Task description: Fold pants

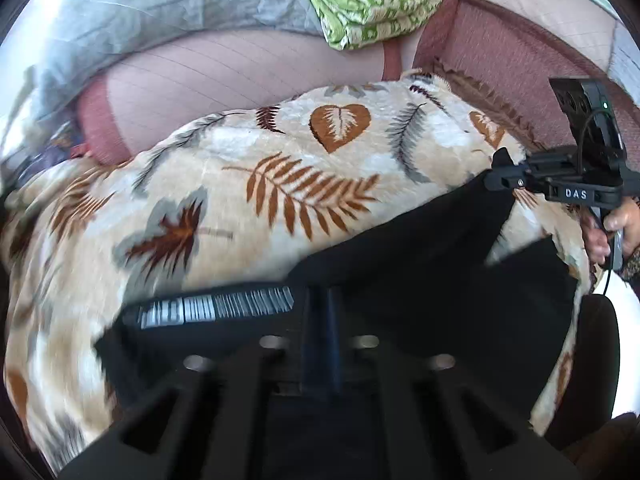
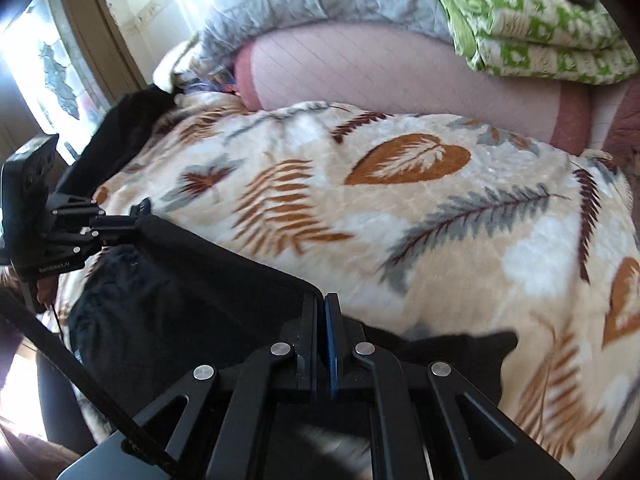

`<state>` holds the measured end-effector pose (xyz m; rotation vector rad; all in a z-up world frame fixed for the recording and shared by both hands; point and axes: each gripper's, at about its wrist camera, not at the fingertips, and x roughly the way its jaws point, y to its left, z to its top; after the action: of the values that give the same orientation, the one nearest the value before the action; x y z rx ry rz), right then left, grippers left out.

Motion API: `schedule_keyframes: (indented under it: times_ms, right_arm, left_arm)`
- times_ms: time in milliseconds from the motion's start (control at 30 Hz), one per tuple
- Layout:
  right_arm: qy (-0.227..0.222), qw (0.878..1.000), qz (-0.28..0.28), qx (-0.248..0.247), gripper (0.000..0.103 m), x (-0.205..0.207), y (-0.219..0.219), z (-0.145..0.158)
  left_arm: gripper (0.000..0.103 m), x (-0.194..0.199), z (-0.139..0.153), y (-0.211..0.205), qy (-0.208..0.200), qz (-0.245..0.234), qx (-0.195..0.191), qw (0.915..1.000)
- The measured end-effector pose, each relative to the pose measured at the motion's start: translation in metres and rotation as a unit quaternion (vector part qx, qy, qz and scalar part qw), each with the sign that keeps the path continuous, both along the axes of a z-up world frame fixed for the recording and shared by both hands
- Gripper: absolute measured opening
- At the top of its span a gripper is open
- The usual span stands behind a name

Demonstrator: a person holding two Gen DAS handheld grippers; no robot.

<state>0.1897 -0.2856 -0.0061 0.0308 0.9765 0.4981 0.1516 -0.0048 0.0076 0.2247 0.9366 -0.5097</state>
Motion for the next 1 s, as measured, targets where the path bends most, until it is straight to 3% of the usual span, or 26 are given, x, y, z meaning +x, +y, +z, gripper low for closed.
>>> schedule_keyframes:
  times_ms: [100,233,367,400,467,500,533,633,700,767,800,900,1000]
  right_arm:
    - [-0.003,1.000,-0.006,0.007,0.004,-0.045,0.004,0.006]
    - [0.013,0.999,-0.023,0.024,0.003,-0.109,0.006,-0.005]
    - [0.049,0.997,-0.045,0.026,0.003,-0.163,0.002,-0.030]
    - [0.058,0.997,-0.051,0.024,0.003,-0.172,-0.001,-0.037]
    - [0.077,0.994,-0.069,0.025,0.003,-0.183,-0.009,-0.051]
    - [0.082,0.993,-0.077,0.024,0.003,-0.185,-0.014,-0.055]
    - [0.085,0.992,-0.087,0.023,0.003,-0.188,-0.018,-0.058]
    - [0.062,0.993,-0.102,0.025,0.005,-0.188,-0.021,-0.047]
    - [0.048,0.993,-0.107,0.034,0.017,-0.183,-0.021,-0.037]
    - [0.035,0.992,-0.112,0.041,0.044,-0.177,-0.019,-0.028]
    - [0.031,0.992,-0.116,0.041,0.049,-0.175,-0.017,-0.026]
    - [0.037,0.987,-0.126,0.088,0.051,-0.170,-0.021,-0.023]
    - [0.055,0.975,-0.145,0.157,0.054,-0.165,-0.026,-0.027]
  left_arm:
    - [0.000,-0.046,0.003,0.010,-0.009,0.020,-0.018,0.9996]
    - [0.000,-0.111,-0.009,0.030,0.013,0.055,-0.059,0.9966]
    - [0.001,-0.131,-0.023,0.046,0.044,0.081,-0.089,0.9918]
    - [0.006,-0.126,-0.024,0.051,0.054,0.094,-0.101,0.9890]
    - [0.034,-0.114,-0.025,0.055,0.063,0.123,-0.118,0.9834]
    - [0.060,-0.108,-0.023,0.059,0.062,0.138,-0.129,0.9800]
    - [0.070,-0.097,-0.019,0.062,0.054,0.157,-0.153,0.9743]
    - [0.077,-0.059,-0.011,0.060,0.061,0.176,-0.185,0.9648]
    - [0.079,-0.032,-0.010,0.058,0.072,0.191,-0.210,0.9562]
    - [0.080,0.006,-0.016,0.059,0.104,0.220,-0.232,0.9417]
    - [0.080,0.020,-0.019,0.060,0.118,0.229,-0.240,0.9358]
    - [0.080,0.063,-0.039,0.061,0.170,0.260,-0.252,0.9167]
    - [0.080,0.085,-0.063,0.063,0.218,0.291,-0.252,0.8967]
